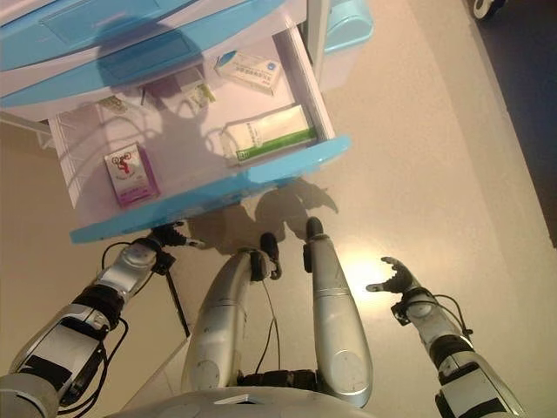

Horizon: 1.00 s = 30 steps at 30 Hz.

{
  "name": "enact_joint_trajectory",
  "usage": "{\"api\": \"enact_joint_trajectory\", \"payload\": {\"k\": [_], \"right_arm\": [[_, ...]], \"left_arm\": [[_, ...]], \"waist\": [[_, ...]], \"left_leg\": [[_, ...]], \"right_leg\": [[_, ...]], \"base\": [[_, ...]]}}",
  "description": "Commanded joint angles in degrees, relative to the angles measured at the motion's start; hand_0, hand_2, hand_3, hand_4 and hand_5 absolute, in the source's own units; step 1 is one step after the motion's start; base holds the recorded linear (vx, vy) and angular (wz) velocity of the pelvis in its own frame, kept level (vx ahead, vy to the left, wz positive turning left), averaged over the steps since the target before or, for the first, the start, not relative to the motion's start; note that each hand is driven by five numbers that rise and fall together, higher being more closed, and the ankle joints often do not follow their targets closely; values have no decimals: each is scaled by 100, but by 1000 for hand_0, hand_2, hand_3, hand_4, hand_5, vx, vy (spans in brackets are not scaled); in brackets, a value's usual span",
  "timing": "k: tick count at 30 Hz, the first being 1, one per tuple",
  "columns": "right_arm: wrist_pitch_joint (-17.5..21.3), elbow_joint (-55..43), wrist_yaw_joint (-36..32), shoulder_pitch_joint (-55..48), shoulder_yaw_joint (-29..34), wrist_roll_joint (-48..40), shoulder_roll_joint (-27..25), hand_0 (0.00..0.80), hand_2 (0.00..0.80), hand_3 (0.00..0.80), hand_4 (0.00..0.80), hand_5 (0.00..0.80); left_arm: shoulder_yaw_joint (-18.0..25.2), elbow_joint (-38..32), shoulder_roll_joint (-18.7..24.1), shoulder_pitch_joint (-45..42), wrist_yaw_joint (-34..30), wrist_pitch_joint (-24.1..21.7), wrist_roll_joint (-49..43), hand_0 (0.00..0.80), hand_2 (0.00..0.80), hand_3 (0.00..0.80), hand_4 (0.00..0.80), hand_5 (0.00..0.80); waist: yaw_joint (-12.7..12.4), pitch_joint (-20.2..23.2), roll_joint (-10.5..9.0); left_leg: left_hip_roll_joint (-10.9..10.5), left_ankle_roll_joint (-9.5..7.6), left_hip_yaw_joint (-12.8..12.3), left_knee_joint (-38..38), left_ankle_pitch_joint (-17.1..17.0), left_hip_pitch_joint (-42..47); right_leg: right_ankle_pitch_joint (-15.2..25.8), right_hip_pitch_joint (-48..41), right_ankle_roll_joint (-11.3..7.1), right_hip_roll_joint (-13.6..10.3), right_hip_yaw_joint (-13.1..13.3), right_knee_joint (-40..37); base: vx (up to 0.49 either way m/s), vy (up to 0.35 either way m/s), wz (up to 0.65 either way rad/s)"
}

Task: Open the drawer and pick up the medicine

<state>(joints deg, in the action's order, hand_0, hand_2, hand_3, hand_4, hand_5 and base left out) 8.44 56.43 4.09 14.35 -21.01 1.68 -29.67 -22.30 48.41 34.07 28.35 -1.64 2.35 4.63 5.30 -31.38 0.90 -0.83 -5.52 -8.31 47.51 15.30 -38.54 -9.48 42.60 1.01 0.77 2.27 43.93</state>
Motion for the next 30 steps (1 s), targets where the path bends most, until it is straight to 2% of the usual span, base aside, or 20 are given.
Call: {"api": "enact_joint_trajectory", "payload": {"k": [1, 6, 13, 19, 24, 30], "right_arm": [[103, 122, 44, -395, 90, -160, -234, 0, 0, 0, 0, 0], [101, 145, 89, -402, 26, -179, -178, 0, 0, 0, 0, 0], [62, 29, 160, -350, -179, -226, -81, 0, 0, 0, 0, 0], [36, -49, 184, -317, -397, -321, 16, 0, 0, 0, 0, 0], [106, -17, 248, -326, -527, -372, 138, 0, 0, 0, 0, 0], [116, -49, 292, -303, -626, -391, 198, 0, 0, 0, 0, 0]], "left_arm": [[196, -385, 647, 273, 99, 39, 221, 0, 0, 0, 0, 0], [295, -102, 919, 735, 396, 206, 298, 0, 0, 0, 0, 0], [415, 802, 1167, 1563, 898, 244, 520, 0, 0, 0, 0, 0], [597, 1599, 1268, 2185, 1547, 5, 1051, 0, 0, 0, 0, 0], [740, 1984, 1354, 2626, 1909, -196, 1462, 0, 0, 0, 0, 0], [707, 2218, 1431, 3054, 2205, -307, 1675, 0, 0, 0, 0, 0]], "waist": [[50, 162, 81], [96, 161, 38], [187, 161, -87], [269, 162, -194], [314, 163, -261], [362, 163, -322]], "left_leg": [[-335, -88, -80, -710, -94, 460], [-318, -99, -102, -731, -83, 494], [-275, -101, -112, -733, -51, 517], [-219, -104, -114, -692, 0, 537], [-197, -101, -111, -724, 23, 567], [-179, -94, -105, -767, 24, 566]], "right_leg": [[73, -531, 95, 33, -217, -331], [116, -551, 83, 43, -175, -391], [172, -541, 49, 107, -101, -461], [196, -559, 45, 164, -34, -493], [196, -591, 46, 195, -9, -549], [210, -586, 45, 229, 18, -593]], "base": [[0, 0, 0], [0, 0, 0], [-1, -4, -1], [4, -19, -5], [0, -28, -1], [-3, -3, -1]]}}
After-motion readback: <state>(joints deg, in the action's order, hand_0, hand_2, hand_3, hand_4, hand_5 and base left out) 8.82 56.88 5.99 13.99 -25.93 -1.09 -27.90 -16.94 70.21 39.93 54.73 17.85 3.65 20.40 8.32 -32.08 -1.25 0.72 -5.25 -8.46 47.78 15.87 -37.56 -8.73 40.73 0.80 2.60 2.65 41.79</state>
